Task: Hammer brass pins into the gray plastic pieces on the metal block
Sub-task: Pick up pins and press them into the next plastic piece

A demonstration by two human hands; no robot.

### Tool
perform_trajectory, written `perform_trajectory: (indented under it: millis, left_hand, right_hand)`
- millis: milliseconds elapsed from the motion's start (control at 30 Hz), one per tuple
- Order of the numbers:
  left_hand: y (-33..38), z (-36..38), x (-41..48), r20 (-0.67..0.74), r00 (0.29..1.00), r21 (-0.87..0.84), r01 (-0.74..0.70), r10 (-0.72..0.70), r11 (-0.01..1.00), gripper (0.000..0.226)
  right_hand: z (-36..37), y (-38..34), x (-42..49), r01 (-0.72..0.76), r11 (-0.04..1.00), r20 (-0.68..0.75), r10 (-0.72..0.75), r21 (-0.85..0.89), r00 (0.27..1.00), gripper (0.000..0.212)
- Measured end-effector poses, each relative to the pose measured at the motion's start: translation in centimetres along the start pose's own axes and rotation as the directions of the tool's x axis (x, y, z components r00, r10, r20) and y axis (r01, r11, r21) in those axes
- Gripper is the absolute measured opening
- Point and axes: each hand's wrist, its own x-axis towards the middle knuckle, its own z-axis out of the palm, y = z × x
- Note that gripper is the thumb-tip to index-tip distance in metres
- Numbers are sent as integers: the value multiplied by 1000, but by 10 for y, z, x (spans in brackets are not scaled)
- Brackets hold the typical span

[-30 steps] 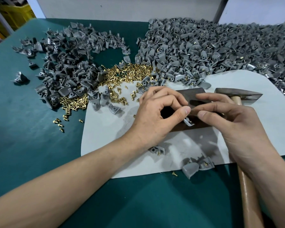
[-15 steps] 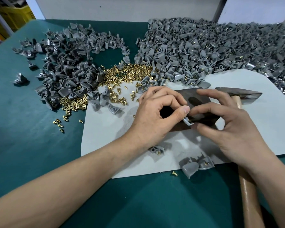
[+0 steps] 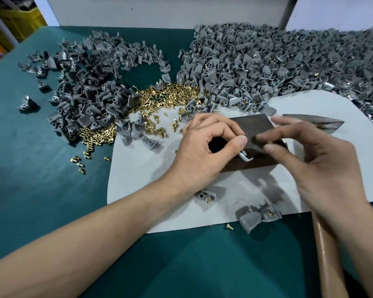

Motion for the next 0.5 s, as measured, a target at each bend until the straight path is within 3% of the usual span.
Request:
perform_trajectory:
  millis: [67,233,400,500]
  left_hand:
    - [-1,0,0,1,1000,10,2,-2,1000,15]
    - [-1,0,1,1,1000,28,-10,10,1000,15]
    - [0,0,1,5,1000,28,-13,13,1000,14]
    - [0,0,0,6,1000,35,-19,18,999,15]
  right_hand:
    - [-3,0,0,-7,1000,-39,8,27,999,33]
    - [4,-3,-2,-9,997,18,10,-71,1000,34]
    - [8,-8,-1,-24,1000,15,24,11,1000,33]
    - [8,-9,-2,5,1000,3,-5,-31,1000,33]
